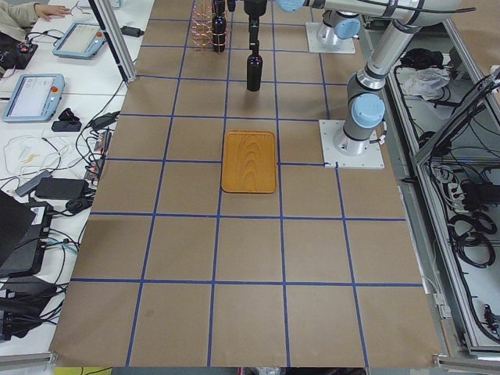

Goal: Take wine from basket and place on tray
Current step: 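Release and raise the right gripper while the left arm reaches toward the bottle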

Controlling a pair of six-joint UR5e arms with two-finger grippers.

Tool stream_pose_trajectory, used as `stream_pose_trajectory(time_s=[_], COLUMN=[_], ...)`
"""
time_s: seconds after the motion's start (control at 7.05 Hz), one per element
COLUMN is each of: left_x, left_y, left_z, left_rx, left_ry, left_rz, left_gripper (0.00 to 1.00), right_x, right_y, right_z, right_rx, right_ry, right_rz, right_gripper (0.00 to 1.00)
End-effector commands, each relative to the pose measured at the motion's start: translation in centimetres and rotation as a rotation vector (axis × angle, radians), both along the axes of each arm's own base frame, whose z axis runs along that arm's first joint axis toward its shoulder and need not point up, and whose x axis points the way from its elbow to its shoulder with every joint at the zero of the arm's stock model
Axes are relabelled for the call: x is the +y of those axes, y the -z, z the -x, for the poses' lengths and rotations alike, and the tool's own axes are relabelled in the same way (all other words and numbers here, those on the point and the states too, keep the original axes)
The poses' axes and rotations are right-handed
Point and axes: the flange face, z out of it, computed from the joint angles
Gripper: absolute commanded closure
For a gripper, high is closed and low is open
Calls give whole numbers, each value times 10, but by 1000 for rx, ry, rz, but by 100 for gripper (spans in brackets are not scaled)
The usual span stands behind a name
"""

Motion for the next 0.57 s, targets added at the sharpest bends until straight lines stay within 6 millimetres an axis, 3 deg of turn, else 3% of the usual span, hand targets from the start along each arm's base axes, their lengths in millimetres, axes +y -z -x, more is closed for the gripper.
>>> stream_pose_trajectory(time_s=[0.0,0.28,0.43], left_x=[23,29,23], left_y=[15,39,65], left_z=[58,93,102], left_rx=[1,4,8], left_ry=[54,125,136], left_rz=[-19,-35,-29], left_gripper=[0,0,0], right_x=[6,5,4], right_y=[-9,-9,-14], right_z=[11,9,8], right_rx=[3,-9,-10], right_ry=[6,-3,-10], right_rz=[8,20,53], right_gripper=[0,0,0])
